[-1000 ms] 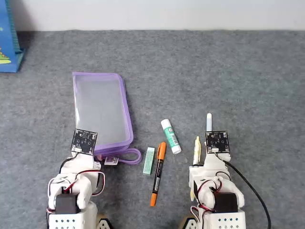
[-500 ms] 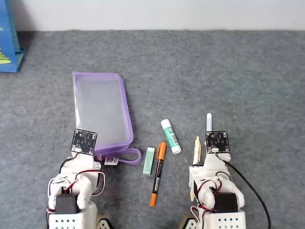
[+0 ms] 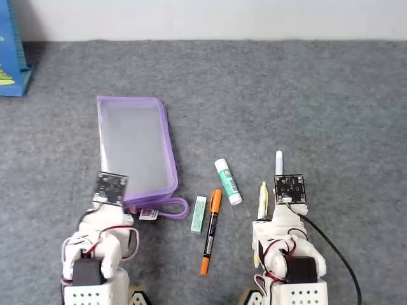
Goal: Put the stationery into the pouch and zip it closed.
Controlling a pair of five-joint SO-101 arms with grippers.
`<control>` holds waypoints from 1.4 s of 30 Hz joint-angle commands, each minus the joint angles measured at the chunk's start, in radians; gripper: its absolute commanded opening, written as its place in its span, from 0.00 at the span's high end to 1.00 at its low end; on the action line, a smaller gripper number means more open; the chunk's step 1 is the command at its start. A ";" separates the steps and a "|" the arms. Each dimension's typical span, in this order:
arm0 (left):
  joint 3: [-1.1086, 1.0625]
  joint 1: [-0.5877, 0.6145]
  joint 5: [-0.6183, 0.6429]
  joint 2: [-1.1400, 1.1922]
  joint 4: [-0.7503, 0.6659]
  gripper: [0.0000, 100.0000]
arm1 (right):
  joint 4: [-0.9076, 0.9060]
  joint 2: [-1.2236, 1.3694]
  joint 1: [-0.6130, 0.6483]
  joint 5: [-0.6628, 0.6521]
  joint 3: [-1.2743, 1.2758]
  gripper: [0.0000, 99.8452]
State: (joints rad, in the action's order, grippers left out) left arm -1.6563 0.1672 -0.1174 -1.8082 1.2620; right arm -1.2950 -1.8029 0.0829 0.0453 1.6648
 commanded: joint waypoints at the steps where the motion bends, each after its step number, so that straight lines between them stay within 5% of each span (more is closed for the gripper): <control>1: 0.125 0.172 -0.005 -0.015 0.018 0.98 | -0.002 -0.008 -0.002 0.005 0.018 0.99; 7: 0.125 0.446 -0.006 -0.015 0.017 0.98 | -0.010 -0.008 -0.012 -0.003 0.018 0.99; 12: 0.088 0.508 -0.091 -0.015 0.014 0.98 | -0.021 -0.010 -0.018 -0.035 -0.026 0.99; 20: 0.053 0.471 -0.098 -0.015 0.008 0.98 | 0.013 -0.007 -0.016 -0.546 -0.227 0.99; 31: 0.042 0.473 -0.140 -0.015 0.021 0.99 | -0.073 0.056 0.222 -0.483 -0.506 0.96; 42: 0.042 0.473 -0.140 -0.015 0.021 0.99 | -0.062 0.849 0.450 -0.362 -0.887 0.95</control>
State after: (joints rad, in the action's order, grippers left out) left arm -1.6210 0.6429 -0.2463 -1.8082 1.2758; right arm -1.3594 -1.1953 0.4618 -0.3705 0.9083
